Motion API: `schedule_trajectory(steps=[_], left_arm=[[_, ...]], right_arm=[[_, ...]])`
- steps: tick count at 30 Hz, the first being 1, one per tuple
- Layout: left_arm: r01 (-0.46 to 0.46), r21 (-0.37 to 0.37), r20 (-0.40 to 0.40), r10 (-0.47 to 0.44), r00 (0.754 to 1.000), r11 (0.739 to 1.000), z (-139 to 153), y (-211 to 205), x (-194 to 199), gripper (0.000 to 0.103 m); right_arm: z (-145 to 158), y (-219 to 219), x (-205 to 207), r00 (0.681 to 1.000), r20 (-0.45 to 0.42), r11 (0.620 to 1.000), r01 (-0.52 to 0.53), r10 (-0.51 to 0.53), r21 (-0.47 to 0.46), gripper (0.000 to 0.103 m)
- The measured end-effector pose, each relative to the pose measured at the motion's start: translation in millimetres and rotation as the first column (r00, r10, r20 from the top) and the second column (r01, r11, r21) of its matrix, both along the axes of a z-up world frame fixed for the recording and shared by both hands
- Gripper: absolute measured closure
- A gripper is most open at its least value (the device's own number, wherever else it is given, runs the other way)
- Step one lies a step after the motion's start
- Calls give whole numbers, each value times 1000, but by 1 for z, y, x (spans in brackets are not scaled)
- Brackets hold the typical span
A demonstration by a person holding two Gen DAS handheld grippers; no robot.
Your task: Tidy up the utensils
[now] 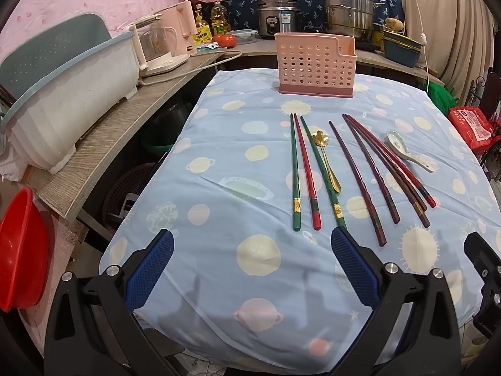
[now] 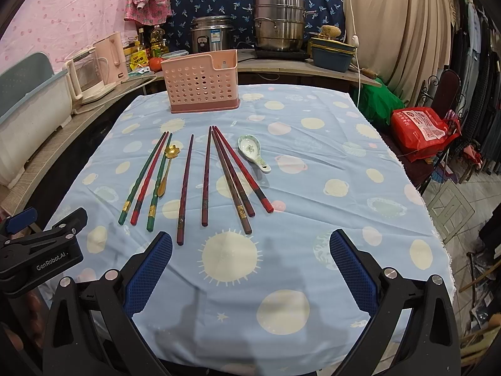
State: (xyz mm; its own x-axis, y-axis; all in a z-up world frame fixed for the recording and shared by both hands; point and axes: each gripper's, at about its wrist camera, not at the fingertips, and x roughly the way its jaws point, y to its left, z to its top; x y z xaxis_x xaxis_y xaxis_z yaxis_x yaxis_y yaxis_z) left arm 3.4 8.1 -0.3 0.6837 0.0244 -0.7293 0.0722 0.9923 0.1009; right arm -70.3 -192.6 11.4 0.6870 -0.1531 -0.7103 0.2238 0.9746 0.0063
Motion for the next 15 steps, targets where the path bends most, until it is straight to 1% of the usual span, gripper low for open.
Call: schedule_trajectory(steps=[15], left_arm=[[-6,2,0,6,1000,1000,-2,3,1,7]], right_arm=[[-1,-5,0,1000,2,1000,14,-14,6,6]])
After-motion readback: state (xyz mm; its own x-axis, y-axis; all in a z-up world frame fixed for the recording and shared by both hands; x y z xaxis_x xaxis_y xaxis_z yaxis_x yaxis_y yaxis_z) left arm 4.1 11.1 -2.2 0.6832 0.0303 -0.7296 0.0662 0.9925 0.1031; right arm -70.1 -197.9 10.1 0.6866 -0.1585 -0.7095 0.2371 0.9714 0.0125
